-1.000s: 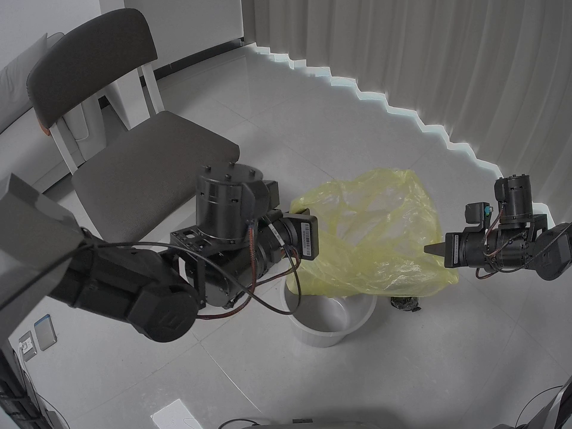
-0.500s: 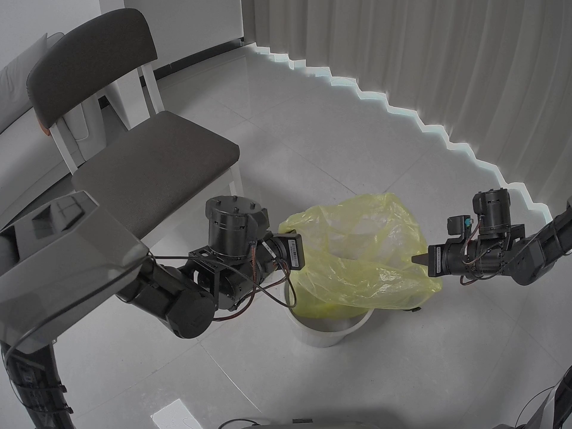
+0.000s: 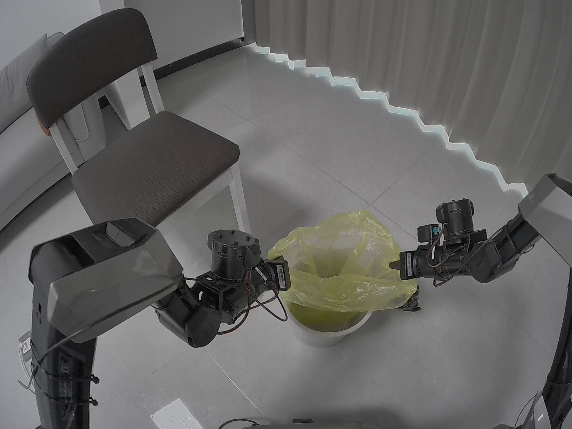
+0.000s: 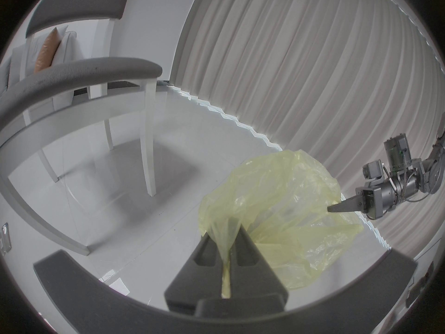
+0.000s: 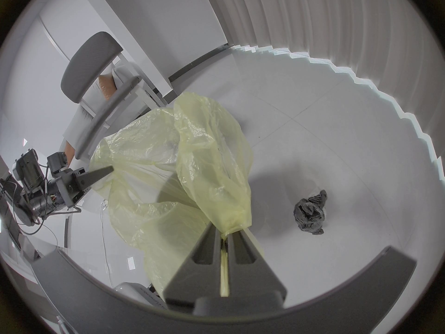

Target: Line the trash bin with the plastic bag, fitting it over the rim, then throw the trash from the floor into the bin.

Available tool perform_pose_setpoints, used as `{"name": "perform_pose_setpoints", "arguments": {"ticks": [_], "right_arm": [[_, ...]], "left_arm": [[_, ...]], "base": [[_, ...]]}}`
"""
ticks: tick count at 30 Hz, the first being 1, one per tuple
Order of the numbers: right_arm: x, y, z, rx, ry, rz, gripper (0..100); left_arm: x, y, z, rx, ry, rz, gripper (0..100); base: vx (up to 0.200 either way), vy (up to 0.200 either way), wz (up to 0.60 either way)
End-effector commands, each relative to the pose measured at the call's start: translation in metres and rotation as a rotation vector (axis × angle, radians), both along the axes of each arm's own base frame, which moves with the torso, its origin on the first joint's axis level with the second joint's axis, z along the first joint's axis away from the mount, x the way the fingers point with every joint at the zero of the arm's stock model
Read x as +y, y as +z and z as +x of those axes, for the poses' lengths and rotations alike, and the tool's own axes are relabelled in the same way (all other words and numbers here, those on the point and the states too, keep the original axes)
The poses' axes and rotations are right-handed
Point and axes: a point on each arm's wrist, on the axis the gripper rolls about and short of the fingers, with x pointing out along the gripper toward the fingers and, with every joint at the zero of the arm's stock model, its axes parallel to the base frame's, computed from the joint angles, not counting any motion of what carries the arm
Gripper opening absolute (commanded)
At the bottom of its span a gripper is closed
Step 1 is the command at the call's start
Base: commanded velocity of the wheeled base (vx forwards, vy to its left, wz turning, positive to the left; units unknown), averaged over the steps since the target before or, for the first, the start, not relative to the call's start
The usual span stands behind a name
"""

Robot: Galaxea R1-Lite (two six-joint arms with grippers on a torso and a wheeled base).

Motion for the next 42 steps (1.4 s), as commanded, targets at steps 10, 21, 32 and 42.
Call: {"name": "perform_pose_setpoints", "arguments": {"ticks": [10, 21, 32, 42], "right_arm": [[0.018, -0.055, 0.027, 0.078, 0.024, -0.027, 0], [0.008, -0.051, 0.008, 0.11, 0.017, -0.049, 0], [-0.002, -0.041, -0.025, 0.145, 0.031, -0.079, 0], [-0.005, -0.042, -0.04, 0.174, 0.042, -0.094, 0]], "left_arm": [[0.006, -0.048, -0.01, 0.11, -0.02, 0.056, 0], [0.02, -0.036, -0.034, 0.138, -0.047, 0.061, 0], [0.03, -0.041, -0.069, 0.154, -0.08, 0.068, 0], [0.03, -0.039, -0.085, 0.161, -0.106, 0.074, 0]], "base": [[0.0, 0.0, 0.0], [0.0, 0.0, 0.0], [0.0, 0.0, 0.0], [0.0, 0.0, 0.0]]}}
